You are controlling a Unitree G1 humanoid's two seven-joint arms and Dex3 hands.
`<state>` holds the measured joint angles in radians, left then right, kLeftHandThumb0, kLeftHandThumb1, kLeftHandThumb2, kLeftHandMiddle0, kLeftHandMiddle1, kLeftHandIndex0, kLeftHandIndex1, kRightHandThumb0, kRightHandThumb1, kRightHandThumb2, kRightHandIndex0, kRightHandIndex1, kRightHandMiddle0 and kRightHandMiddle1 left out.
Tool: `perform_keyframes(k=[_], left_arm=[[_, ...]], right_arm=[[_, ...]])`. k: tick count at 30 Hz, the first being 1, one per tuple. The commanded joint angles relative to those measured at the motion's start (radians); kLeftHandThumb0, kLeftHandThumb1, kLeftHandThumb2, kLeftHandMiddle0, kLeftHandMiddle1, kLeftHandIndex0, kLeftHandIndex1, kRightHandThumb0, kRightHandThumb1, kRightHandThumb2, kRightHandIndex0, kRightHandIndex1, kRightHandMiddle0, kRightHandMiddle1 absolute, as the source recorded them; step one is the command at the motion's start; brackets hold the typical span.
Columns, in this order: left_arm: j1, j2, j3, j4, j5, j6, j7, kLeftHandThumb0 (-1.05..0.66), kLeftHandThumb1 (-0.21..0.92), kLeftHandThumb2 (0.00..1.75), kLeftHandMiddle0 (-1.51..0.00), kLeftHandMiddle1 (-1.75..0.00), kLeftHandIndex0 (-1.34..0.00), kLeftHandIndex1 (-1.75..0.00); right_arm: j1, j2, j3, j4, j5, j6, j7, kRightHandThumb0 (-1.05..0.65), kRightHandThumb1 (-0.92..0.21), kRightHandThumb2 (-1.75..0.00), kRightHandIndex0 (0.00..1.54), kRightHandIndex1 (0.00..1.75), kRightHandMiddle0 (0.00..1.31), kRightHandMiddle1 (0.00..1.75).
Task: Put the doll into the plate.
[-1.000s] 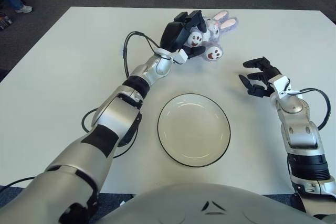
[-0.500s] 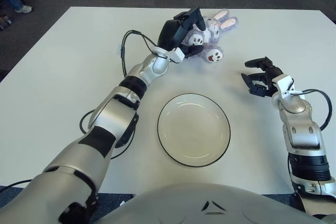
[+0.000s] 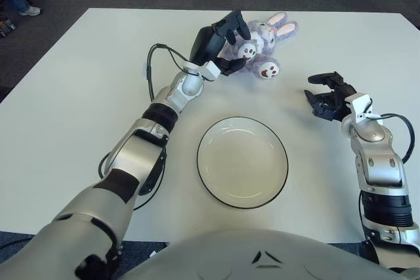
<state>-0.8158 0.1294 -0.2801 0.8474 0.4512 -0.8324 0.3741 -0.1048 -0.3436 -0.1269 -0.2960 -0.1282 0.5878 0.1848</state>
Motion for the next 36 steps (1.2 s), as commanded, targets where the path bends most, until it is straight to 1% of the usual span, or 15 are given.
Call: perform_keyframes(k=[1, 6, 12, 16, 17, 19, 20, 21, 23, 24, 26, 28, 30, 32, 36], left_arm=[[0.015, 0.01, 0.016, -0.036, -0.009, -0.009, -0.015, -0.01, 0.16, 1.42, -0.77, -1.71, -0.6, -1.51], [0.022, 0.015, 0.023, -0.054, 0.009, -0.02, 0.001, -0.01, 0.18, 1.39, -0.76, -1.7, -0.59, -1.52], [0.003, 0.017, 0.019, -0.018, 0.049, -0.031, 0.043, -0.01, 0.33, 1.19, -0.68, -1.62, -0.53, -1.5], [-0.014, 0.017, 0.006, 0.026, 0.086, -0.031, 0.075, -0.01, 0.51, 0.93, -0.62, -1.52, -0.42, -1.5], [-0.016, 0.019, 0.003, 0.03, 0.094, -0.031, 0.08, -0.01, 0.62, 0.78, -0.59, -1.5, -0.37, -1.5], [-0.02, 0.023, -0.002, 0.038, 0.111, -0.03, 0.087, 0.0, 0.72, 0.64, -0.55, -1.47, -0.32, -1.51], [-0.024, 0.026, -0.009, 0.047, 0.124, -0.029, 0.092, 0.12, 0.79, 0.5, -0.52, -1.47, -0.22, -1.44], [-0.026, 0.029, -0.013, 0.052, 0.133, -0.028, 0.096, 0.03, 0.72, 0.55, -0.48, -1.4, -0.19, -1.39], [-0.031, 0.034, -0.024, 0.069, 0.154, -0.025, 0.108, -0.22, 0.45, 0.85, -0.37, -1.2, -0.08, -1.26], [-0.033, 0.035, -0.026, 0.075, 0.16, -0.025, 0.112, -0.28, 0.37, 0.93, -0.34, -1.14, -0.05, -1.21], [-0.038, 0.042, -0.036, 0.078, 0.179, -0.019, 0.118, -0.36, 0.31, 0.99, -0.31, -1.06, -0.02, -1.13], [-0.045, 0.048, -0.047, 0.086, 0.199, -0.01, 0.126, -0.45, 0.3, 0.98, -0.28, -0.98, -0.01, -1.03], [-0.051, 0.053, -0.058, 0.095, 0.22, 0.003, 0.141, -0.51, 0.31, 0.95, -0.24, -0.82, -0.01, -0.91], [-0.057, 0.057, -0.068, 0.099, 0.24, 0.017, 0.163, -0.6, 0.36, 0.89, -0.21, -0.69, 0.0, -0.79], [-0.069, 0.062, -0.087, 0.113, 0.278, 0.046, 0.216, -0.68, 0.43, 0.82, -0.18, -0.58, 0.0, -0.67]], right_arm=[[-0.01, -0.006, -0.006, -0.01, 0.009, 0.008, 0.0, -0.57, -0.64, -0.8, 0.29, 1.17, 0.0, 1.05], [-0.011, -0.012, -0.004, -0.007, 0.005, 0.009, 0.002, -0.57, -0.65, -0.8, 0.3, 1.14, 0.0, 1.01], [-0.013, -0.014, -0.002, -0.009, 0.004, 0.013, 0.004, -0.56, -0.66, -0.79, 0.3, 1.1, 0.0, 0.96], [-0.012, -0.009, -0.005, -0.015, 0.01, 0.019, 0.004, -0.55, -0.66, -0.8, 0.31, 1.09, 0.0, 0.97], [-0.011, -0.008, -0.006, -0.016, 0.011, 0.02, 0.003, -0.54, -0.66, -0.8, 0.31, 1.09, 0.0, 0.97], [-0.011, -0.006, -0.008, -0.018, 0.013, 0.021, 0.003, -0.54, -0.66, -0.8, 0.32, 1.09, 0.0, 0.98], [-0.011, -0.006, -0.008, -0.018, 0.014, 0.022, 0.003, -0.54, -0.66, -0.8, 0.32, 1.09, 0.0, 0.98], [-0.01, -0.005, -0.008, -0.021, 0.014, 0.024, 0.003, -0.53, -0.66, -0.8, 0.33, 1.09, 0.0, 0.98], [-0.01, -0.005, -0.007, -0.022, 0.012, 0.025, 0.001, -0.53, -0.66, -0.81, 0.33, 1.09, 0.0, 0.98], [-0.009, -0.006, -0.007, -0.022, 0.011, 0.026, 0.001, -0.53, -0.66, -0.81, 0.33, 1.09, 0.0, 0.98], [-0.01, -0.007, -0.005, -0.02, 0.008, 0.024, -0.001, -0.52, -0.66, -0.81, 0.33, 1.08, 0.0, 0.98], [-0.009, -0.008, -0.004, -0.018, 0.004, 0.021, -0.003, -0.53, -0.66, -0.81, 0.33, 1.07, 0.0, 0.98], [-0.006, -0.008, -0.003, -0.02, 0.001, 0.017, -0.006, -0.53, -0.65, -0.81, 0.32, 1.06, 0.0, 1.01], [-0.004, -0.008, -0.001, -0.02, 0.0, 0.013, -0.006, -0.54, -0.66, -0.81, 0.31, 1.05, 0.0, 1.04], [-0.002, -0.008, -0.003, -0.019, 0.003, 0.009, -0.004, -0.55, -0.66, -0.81, 0.31, 1.04, 0.0, 1.06]])
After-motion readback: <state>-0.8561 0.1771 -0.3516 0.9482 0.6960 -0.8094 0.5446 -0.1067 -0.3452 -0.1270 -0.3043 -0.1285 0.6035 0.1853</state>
